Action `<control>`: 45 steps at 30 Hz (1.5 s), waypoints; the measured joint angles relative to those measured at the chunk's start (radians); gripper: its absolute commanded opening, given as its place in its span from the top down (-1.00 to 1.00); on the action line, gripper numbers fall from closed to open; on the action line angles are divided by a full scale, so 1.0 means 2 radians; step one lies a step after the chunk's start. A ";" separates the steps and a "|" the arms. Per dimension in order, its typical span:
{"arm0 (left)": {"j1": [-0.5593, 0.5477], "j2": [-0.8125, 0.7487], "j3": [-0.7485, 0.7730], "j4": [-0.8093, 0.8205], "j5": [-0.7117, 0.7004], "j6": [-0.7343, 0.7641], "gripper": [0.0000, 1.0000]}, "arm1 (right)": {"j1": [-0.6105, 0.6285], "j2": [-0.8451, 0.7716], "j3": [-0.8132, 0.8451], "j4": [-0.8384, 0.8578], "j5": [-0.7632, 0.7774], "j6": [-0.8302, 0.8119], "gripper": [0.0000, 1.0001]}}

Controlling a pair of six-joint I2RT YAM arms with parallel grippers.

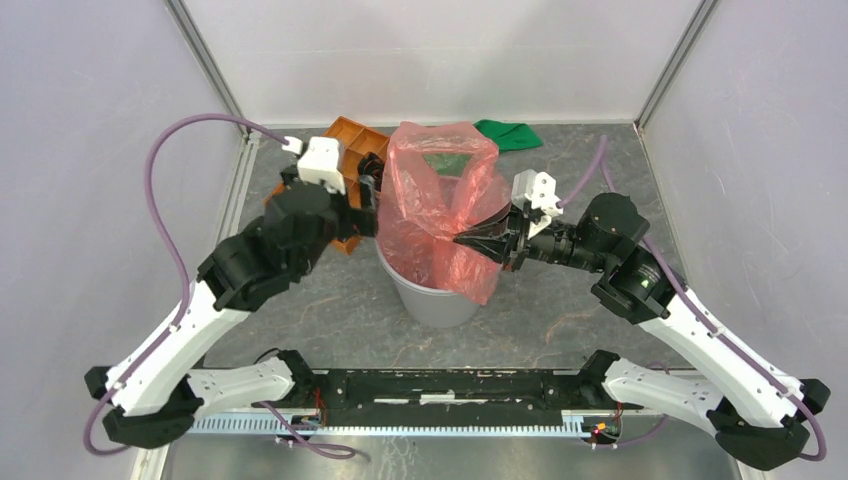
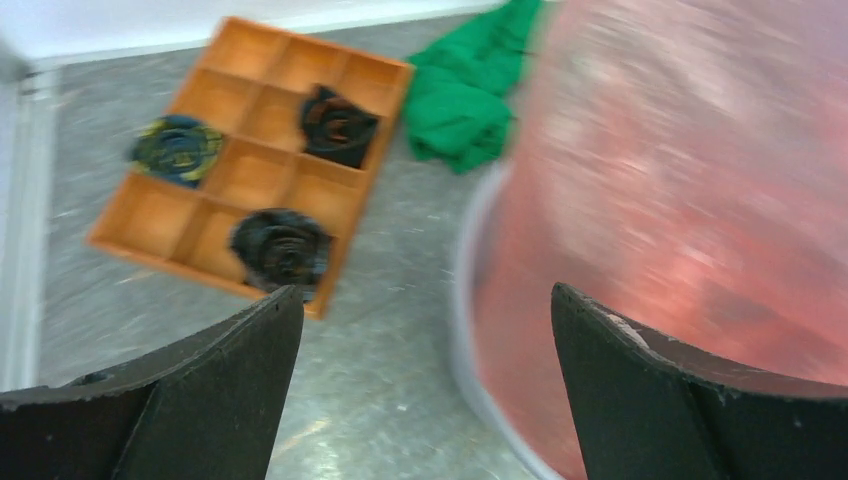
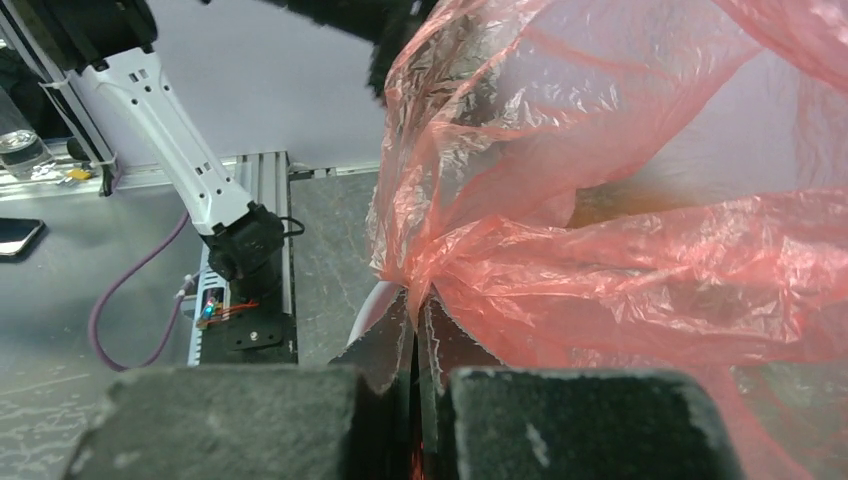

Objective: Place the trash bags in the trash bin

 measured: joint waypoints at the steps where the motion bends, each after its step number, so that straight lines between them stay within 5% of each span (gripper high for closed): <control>1: 0.034 0.004 0.000 -0.001 0.014 0.006 -0.89 | 0.000 0.001 -0.003 0.000 -0.001 0.007 0.99; 6: 0.198 0.027 0.000 0.010 0.107 0.021 -0.87 | 0.000 0.003 -0.013 0.007 -0.002 0.039 0.99; 14: 0.296 0.097 0.018 0.078 0.236 0.010 -0.88 | 0.000 0.001 -0.020 0.015 -0.014 0.076 0.99; 25: 0.294 0.237 0.064 0.275 0.542 -0.114 -0.62 | 0.000 0.008 -0.020 0.044 -0.070 0.133 0.94; 35: 0.177 0.091 -0.088 0.314 0.524 -0.106 0.05 | 0.000 0.009 -0.025 0.075 -0.033 0.189 0.98; 41: 0.128 0.084 -0.102 0.276 0.429 -0.088 0.06 | 0.000 0.022 -0.047 0.090 0.020 0.228 0.99; 45: 0.120 0.107 -0.103 0.233 0.388 -0.078 -0.12 | -0.001 0.033 -0.059 0.081 0.068 0.239 0.99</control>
